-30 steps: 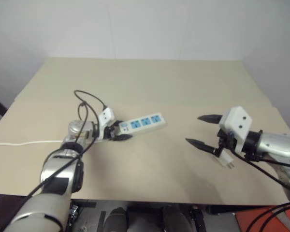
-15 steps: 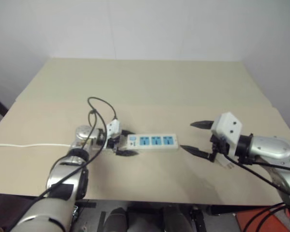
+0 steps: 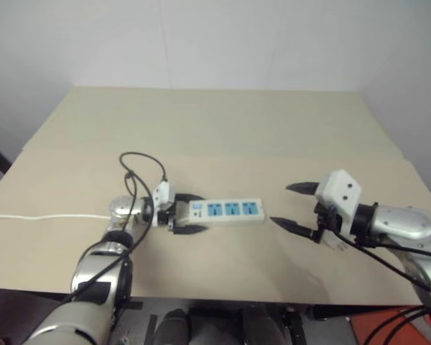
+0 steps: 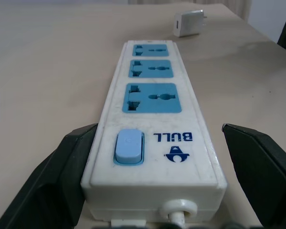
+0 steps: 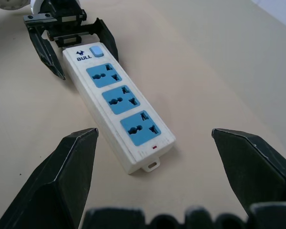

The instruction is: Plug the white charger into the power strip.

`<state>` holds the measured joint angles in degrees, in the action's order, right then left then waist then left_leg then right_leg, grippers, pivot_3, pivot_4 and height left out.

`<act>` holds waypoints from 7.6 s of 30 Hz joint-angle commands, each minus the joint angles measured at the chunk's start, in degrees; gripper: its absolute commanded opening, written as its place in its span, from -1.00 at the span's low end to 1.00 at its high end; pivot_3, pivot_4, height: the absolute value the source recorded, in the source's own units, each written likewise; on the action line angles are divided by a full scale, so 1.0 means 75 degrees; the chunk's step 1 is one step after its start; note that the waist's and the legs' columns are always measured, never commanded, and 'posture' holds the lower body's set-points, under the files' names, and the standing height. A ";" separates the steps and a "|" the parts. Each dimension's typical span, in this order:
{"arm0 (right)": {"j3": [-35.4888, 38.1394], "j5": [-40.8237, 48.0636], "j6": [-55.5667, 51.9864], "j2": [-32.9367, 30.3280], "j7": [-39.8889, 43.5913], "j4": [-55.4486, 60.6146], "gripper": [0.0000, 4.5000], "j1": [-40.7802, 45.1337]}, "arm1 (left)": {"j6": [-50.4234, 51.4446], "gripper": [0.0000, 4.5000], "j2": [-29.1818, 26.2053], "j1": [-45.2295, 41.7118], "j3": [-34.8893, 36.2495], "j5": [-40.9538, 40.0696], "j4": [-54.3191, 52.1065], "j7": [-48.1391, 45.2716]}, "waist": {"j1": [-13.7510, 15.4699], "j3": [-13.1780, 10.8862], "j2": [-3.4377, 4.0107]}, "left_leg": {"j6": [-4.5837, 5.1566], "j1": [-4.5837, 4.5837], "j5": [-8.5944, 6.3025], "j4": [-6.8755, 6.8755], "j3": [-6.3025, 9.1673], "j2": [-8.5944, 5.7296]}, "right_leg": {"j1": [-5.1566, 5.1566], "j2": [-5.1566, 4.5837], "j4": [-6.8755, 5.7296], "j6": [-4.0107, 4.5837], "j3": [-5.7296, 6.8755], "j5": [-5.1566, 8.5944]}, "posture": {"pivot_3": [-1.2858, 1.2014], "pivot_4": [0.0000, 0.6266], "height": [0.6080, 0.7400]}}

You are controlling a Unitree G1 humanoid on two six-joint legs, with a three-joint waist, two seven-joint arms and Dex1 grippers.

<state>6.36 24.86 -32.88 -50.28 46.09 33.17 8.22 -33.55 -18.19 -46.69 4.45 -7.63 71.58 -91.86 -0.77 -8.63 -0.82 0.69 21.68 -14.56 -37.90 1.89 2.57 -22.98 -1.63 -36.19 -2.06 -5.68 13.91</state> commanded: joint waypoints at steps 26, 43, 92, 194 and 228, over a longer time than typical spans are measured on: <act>0.0376 0.0244 -0.0687 -0.0566 0.0355 0.0257 1.00 0.0406 | -0.0029 0.45 -0.0184 0.0064 -0.0134 -0.0054 0.0073 -0.0086 | -0.0039 0.0002 -0.0001 | 0.0000 -0.0010 0.0000 0.0000 0.0000 0.0001 | 0.0004 0.0002 -0.0002 0.0000 -0.0002 0.0000 | 0.03 -0.52 1.00; -0.3651 -0.0041 -0.5239 -0.3542 0.1808 -0.2061 1.00 0.4688 | -0.0287 0.45 0.0042 0.0114 -0.0746 -0.0066 -0.0035 -0.0086 | 0.0027 0.0008 0.0009 | 0.0000 0.0028 -0.0001 0.0002 -0.0004 0.0003 | -0.0029 -0.0010 0.0013 0.0004 0.0009 0.0002 | 0.03 -0.52 1.00; -0.4290 -0.0907 -0.5491 -0.2273 0.1045 -0.2924 -0.49 0.4373 | -0.0290 0.45 -0.0004 0.0485 -0.0757 -0.0100 -0.0169 -0.0086 | 0.0002 0.0046 0.0053 | 0.0000 0.0027 -0.0001 -0.0002 -0.0002 -0.0007 | -0.0026 -0.0017 0.0007 -0.0004 0.0009 0.0004 | 0.03 -0.52 1.00; -0.0831 -0.0850 0.6491 0.5902 0.4528 -1.1580 -0.49 0.4381 | 0.0326 0.45 -0.0226 0.0555 -0.1167 -0.0558 -0.1066 -0.0086 | -0.0227 0.0086 -0.0010 | 0.0000 -0.0083 -0.0001 0.0001 0.0031 -0.0008 | 0.0085 -0.0009 -0.0015 0.0000 0.0020 0.0009 | 0.03 -0.52 1.00; -0.0943 -0.1312 0.6965 0.6504 0.3889 -1.1842 -0.49 0.4220 | 0.0313 0.45 -0.0395 0.0503 -0.1289 -0.0571 -0.1053 -0.0086 | -0.0312 0.0091 -0.0019 | 0.0000 -0.0092 -0.0001 0.0002 0.0038 0.0004 | 0.0086 0.0007 -0.0019 0.0001 0.0021 0.0010 | 0.03 -0.52 1.00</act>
<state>0.52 16.85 19.53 -2.92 76.87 -52.52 41.25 -30.92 -21.86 -42.42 -3.42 -12.88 64.95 -91.13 -3.11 -7.94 -0.96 0.68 20.98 -14.57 -37.89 2.18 2.61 -22.33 -1.57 -36.35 -2.05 -5.52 13.99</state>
